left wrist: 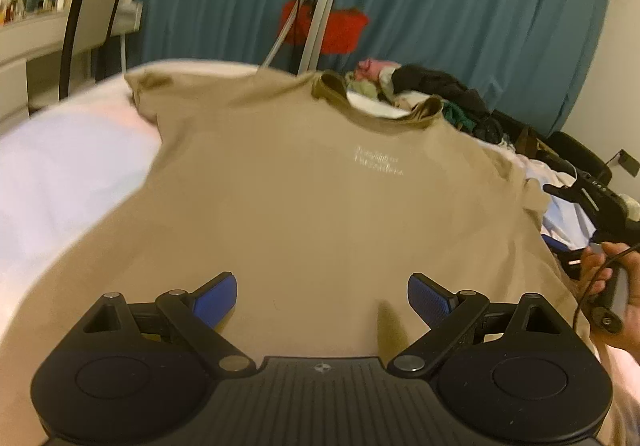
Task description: Fold clothes
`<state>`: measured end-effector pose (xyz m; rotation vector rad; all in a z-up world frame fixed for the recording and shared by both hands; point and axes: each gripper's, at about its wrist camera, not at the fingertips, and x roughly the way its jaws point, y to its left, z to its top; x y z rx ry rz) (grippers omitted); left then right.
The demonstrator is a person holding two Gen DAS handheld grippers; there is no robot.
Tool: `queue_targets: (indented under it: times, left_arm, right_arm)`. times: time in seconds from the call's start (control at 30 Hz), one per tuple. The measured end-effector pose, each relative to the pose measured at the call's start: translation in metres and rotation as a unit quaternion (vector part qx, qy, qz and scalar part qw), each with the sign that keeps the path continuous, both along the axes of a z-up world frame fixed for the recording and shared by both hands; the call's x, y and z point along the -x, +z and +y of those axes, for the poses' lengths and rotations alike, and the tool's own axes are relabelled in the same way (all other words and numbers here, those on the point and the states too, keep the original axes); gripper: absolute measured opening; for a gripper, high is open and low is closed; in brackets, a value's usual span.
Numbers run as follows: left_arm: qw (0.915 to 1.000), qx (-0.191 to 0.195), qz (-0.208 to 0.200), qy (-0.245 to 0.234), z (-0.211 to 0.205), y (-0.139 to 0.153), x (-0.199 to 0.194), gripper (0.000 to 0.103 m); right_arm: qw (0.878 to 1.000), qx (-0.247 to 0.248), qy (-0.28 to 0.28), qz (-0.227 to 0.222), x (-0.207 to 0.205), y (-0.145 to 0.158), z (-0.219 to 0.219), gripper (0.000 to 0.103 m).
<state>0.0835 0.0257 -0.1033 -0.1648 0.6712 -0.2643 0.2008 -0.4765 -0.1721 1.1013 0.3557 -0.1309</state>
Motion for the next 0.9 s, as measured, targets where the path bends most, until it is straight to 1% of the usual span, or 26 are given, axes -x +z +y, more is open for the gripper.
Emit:
queue_targets:
  times: [0.07, 0.1, 0.23, 0.27, 0.33, 0.37, 0.4, 0.47, 0.5, 0.63, 0.8, 0.9]
  left_arm:
    - [0.9998, 0.009, 0.015, 0.004, 0.001, -0.005, -0.005, 0.094]
    - [0.9997, 0.013, 0.021, 0.007, 0.002, -0.006, -0.008, 0.094]
    - [0.9995, 0.016, 0.023, 0.011, -0.002, -0.011, -0.014, 0.094]
    - [0.9996, 0.014, 0.023, 0.012, -0.003, -0.012, -0.015, 0.094]
    - [0.9996, 0.011, 0.021, 0.013, -0.006, -0.015, -0.017, 0.094]
    - [0.9997, 0.007, 0.019, 0.012, -0.008, -0.015, -0.017, 0.095]
    - [0.9998, 0.003, 0.017, 0.01, -0.01, -0.016, -0.018, 0.095]
    - [0.9999, -0.004, 0.013, 0.007, -0.014, -0.016, -0.018, 0.095]
    - [0.9999, -0.005, 0.012, 0.006, -0.015, -0.016, -0.018, 0.095]
    - [0.9998, 0.003, 0.014, 0.01, -0.011, -0.014, -0.017, 0.094]
    - [0.9997, 0.014, 0.013, 0.016, -0.005, -0.007, -0.012, 0.094]
    - [0.9999, 0.01, 0.003, 0.012, -0.005, -0.001, -0.005, 0.094]
  right_arm:
    - [1.0, 0.009, 0.002, 0.0, -0.012, -0.007, -0.005, 0.069]
    - [1.0, 0.008, 0.0, -0.006, -0.017, -0.01, -0.008, 0.069]
    - [1.0, 0.002, 0.0, -0.03, -0.04, -0.018, -0.012, 0.067]
    - [1.0, -0.002, -0.001, -0.028, -0.043, -0.02, -0.013, 0.066]
    - [1.0, -0.01, -0.004, -0.02, -0.046, -0.025, -0.016, 0.051]
    - [1.0, -0.014, -0.006, -0.016, -0.047, -0.027, -0.017, 0.03]
    - [1.0, -0.018, -0.007, -0.012, -0.049, -0.029, -0.019, 0.016]
    - [0.999, -0.028, -0.012, -0.009, -0.048, -0.031, -0.021, 0.012]
    - [0.999, -0.035, -0.016, -0.012, -0.046, -0.03, -0.022, 0.012]
    - [0.999, -0.029, -0.028, 0.002, -0.035, -0.018, -0.019, 0.011]
    - [0.998, -0.027, -0.049, 0.002, 0.003, -0.004, -0.021, 0.011]
    - [0.996, -0.049, -0.066, -0.02, 0.034, 0.005, -0.028, 0.011]
